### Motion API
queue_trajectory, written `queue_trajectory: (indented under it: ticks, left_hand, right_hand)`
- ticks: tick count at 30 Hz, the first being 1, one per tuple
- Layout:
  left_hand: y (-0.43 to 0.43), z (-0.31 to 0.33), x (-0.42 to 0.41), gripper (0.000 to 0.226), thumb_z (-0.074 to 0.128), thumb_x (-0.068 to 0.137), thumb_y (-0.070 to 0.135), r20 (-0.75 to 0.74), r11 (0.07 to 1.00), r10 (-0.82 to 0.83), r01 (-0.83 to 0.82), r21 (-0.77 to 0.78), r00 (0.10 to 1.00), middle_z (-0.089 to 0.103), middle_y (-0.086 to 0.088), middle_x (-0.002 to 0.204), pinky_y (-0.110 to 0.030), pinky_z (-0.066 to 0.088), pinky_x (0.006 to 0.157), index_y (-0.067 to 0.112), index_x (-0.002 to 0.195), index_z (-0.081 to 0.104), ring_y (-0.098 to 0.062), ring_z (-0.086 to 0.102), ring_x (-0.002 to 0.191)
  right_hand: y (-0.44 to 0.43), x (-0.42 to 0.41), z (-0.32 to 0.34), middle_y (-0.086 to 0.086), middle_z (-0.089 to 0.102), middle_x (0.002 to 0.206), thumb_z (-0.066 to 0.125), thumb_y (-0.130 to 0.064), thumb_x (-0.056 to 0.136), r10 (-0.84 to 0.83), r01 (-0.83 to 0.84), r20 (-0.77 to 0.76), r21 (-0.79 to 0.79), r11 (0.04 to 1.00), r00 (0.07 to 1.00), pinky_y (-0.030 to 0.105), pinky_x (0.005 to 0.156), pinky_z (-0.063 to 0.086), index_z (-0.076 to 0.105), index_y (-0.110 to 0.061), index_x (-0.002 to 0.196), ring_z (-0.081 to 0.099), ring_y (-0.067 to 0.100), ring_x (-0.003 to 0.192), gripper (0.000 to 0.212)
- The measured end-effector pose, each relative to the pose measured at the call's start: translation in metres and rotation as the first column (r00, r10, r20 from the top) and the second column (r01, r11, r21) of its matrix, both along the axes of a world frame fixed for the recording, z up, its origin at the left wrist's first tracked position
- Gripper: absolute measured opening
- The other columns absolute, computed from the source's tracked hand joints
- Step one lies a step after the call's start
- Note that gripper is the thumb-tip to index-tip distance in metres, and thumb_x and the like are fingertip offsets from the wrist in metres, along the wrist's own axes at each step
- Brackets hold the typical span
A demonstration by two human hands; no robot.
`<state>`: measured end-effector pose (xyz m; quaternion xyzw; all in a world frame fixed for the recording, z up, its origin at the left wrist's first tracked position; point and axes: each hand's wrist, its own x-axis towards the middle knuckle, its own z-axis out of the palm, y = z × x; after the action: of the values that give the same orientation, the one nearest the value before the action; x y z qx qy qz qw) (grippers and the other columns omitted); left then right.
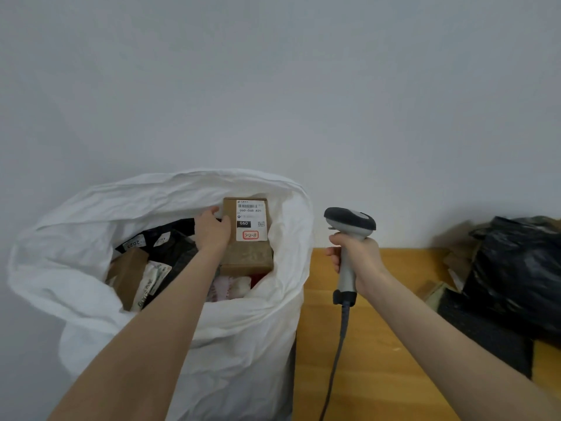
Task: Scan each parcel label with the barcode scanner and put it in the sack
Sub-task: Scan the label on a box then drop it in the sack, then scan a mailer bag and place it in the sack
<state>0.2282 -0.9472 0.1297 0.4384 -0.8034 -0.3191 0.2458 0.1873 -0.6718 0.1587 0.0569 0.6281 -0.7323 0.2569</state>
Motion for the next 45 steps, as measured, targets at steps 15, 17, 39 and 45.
queue_trajectory:
  ticks: [15, 17, 39, 45]
  left_hand:
    - [0.319, 0.007, -0.071, 0.037, 0.056, 0.087, 0.014, 0.048, 0.860, -0.420, 0.415, -0.298, 0.906, 0.051, -0.010, 0.125, -0.033, 0.042, 0.095, 0.013, 0.124, 0.055, -0.025, 0.051, 0.113]
    - [0.372, -0.014, -0.085, 0.040, 0.057, 0.089, 0.018, 0.164, 0.837, -0.505, 0.527, -0.147, 0.847, 0.047, -0.010, 0.129, -0.034, 0.042, 0.098, 0.014, 0.129, 0.051, -0.024, 0.050, 0.117]
    - [0.470, -0.207, -0.133, 0.025, 0.070, 0.084, 0.003, 0.230, 0.704, -0.302, 0.054, 0.708, 0.925, 0.062, -0.013, 0.089, -0.032, 0.049, 0.064, -0.002, 0.108, 0.062, -0.022, 0.059, 0.077]
    - [0.454, -0.170, -0.123, 0.047, 0.072, 0.086, 0.022, 0.273, 0.725, -0.456, 0.176, 0.666, 0.847, 0.056, -0.014, 0.117, -0.033, 0.047, 0.074, 0.002, 0.124, 0.055, -0.023, 0.054, 0.099]
  right_hand:
    - [0.245, -0.017, -0.050, 0.011, 0.062, 0.061, 0.062, -0.005, 0.087, -0.047, 0.046, 0.092, 0.019, 0.999, 0.995, 0.027, 0.048, 0.040, 0.060, -0.004, 0.084, 0.047, 0.016, 0.046, 0.004]
    - [0.289, -0.026, -0.064, 0.011, 0.062, 0.060, 0.063, -0.007, 0.086, -0.113, 0.105, 0.117, 0.072, 0.992, 0.987, 0.029, 0.049, 0.041, 0.062, -0.004, 0.081, 0.048, 0.017, 0.048, 0.007]
    - [0.407, -0.087, -0.183, 0.010, 0.062, 0.062, 0.066, -0.005, 0.087, -0.325, 0.279, 0.302, 0.187, 0.942, 0.896, 0.027, 0.051, 0.044, 0.061, -0.002, 0.071, 0.051, 0.016, 0.048, 0.017]
    - [0.403, -0.086, -0.162, 0.009, 0.064, 0.062, 0.068, -0.008, 0.088, -0.363, 0.333, 0.297, 0.149, 0.931, 0.883, 0.025, 0.052, 0.046, 0.063, -0.002, 0.074, 0.054, 0.014, 0.047, 0.015]
